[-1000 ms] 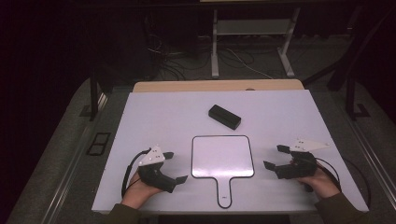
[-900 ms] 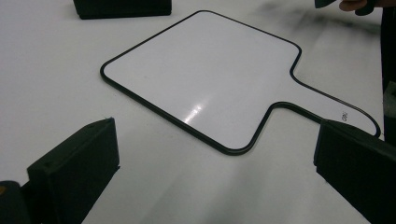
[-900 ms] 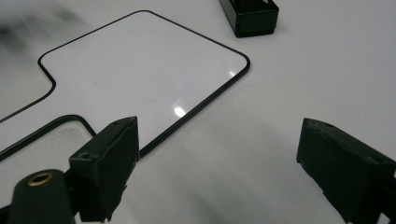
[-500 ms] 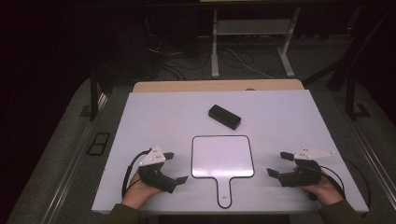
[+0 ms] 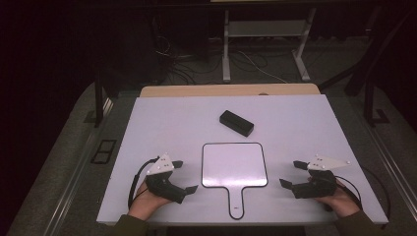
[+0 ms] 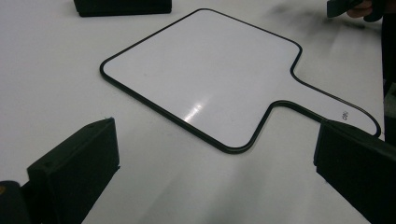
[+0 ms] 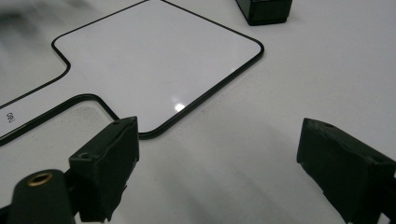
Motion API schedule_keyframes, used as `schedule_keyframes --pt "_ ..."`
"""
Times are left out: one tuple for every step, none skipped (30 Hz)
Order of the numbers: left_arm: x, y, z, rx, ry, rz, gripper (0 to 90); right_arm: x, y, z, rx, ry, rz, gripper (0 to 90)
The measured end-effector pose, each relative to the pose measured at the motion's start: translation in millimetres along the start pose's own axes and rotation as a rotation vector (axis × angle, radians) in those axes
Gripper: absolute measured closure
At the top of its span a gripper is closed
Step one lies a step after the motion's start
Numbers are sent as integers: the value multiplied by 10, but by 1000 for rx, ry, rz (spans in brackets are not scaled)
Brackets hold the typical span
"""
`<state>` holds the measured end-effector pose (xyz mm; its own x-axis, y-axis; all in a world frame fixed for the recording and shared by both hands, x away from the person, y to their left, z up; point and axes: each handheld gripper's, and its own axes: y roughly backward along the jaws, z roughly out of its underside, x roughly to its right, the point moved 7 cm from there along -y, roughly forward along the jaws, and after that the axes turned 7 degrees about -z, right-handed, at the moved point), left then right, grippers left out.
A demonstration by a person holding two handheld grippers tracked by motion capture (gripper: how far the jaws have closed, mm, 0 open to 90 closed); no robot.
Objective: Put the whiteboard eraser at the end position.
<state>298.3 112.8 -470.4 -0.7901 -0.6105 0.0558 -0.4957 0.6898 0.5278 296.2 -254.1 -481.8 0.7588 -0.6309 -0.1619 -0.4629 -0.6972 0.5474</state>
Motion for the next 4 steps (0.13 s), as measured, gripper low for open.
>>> schedule_keyframes --pt "0 0 0 0 0 0 0 2 0 1 0 2 1 117" --pt "-1 0 3 -2 -2 1 0 2 0 3 -2 3 1 117" --pt "0 -2 4 -3 -2 1 0 1 0 5 -5 6 3 117" --pt "-2 -3 4 -3 -6 2 0 -1 -3 8 -9 8 4 117"
